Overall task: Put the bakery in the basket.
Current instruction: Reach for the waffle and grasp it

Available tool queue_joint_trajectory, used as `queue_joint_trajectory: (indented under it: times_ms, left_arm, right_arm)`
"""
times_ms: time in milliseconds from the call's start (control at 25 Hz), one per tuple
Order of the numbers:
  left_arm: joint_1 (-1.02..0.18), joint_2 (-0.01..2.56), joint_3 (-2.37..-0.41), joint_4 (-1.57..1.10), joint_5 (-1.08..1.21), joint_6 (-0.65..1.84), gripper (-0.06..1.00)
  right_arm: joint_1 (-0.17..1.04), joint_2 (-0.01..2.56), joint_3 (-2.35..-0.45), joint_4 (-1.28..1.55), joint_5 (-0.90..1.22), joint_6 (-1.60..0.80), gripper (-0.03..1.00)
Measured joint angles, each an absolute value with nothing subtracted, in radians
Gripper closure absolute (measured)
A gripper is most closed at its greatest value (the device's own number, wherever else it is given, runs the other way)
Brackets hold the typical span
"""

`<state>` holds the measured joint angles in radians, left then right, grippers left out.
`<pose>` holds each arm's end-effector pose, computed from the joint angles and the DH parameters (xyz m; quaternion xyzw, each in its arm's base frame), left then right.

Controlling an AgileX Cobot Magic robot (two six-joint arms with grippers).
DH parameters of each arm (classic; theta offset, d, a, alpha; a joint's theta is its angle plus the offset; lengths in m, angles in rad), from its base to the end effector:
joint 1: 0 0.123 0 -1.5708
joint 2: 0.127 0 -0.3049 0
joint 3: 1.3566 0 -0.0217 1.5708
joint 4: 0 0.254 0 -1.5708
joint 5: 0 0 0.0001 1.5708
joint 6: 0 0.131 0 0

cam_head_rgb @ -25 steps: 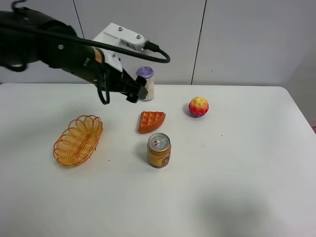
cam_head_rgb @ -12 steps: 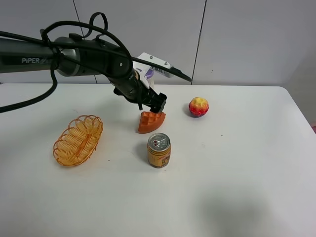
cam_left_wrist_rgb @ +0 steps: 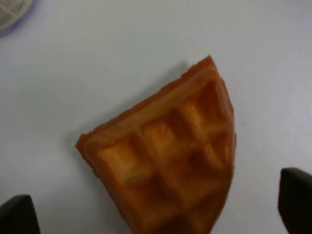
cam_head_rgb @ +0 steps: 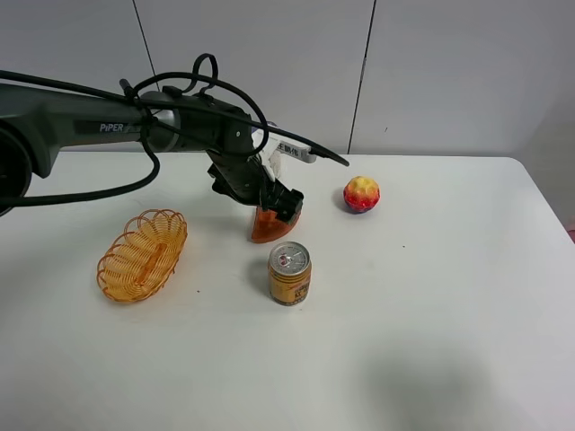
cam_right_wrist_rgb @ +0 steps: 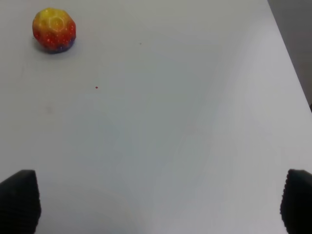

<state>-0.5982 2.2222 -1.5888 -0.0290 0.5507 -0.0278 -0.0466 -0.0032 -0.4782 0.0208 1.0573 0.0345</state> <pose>0.4138 -0.2844 0.1101 0.2636 0.9356 -0.0821 0.2201 0.0155 0.0017 0.2541 0.0345 0.8564 0.0073 0.5151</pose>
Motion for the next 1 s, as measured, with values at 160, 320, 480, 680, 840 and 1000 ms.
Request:
queue_joint_trajectory:
  times_ms: [160,320,480,680,840,1000]
  left_arm:
    - [-0.598,2.254,-1.591,-0.029,0.55,-0.028,-0.05]
    - [-0.598,2.269,-1.591,-0.029,0.527,-0.028,-0.05]
    - [-0.598,2.273,-1.593,-0.029,0.519,-0.028,-0.05]
    - [-0.598,2.3,-1.597,-0.041,0.517,-0.028,-0.05]
    - [-0.598,2.313,-1.597,-0.065,0.516,-0.028,-0.05]
    - [-0.598,2.316,-1.597,-0.071,0.51,-0.029,0.27]
  right_arm:
    - [-0.047,-0.003,-0.478,0.021,1.057,0.034,-0.02]
    - [-0.047,-0.003,-0.478,0.021,1.057,0.034,-0.02]
    - [-0.047,-0.003,-0.478,0.021,1.057,0.034,-0.02]
    - [-0.047,-0.003,-0.478,0.021,1.057,0.034,-0.02]
    - [-0.047,-0.003,-0.478,0.021,1.057,0.034,-0.02]
    - [-0.047,-0.003,-0.478,0.021,1.057,0.034,-0.02]
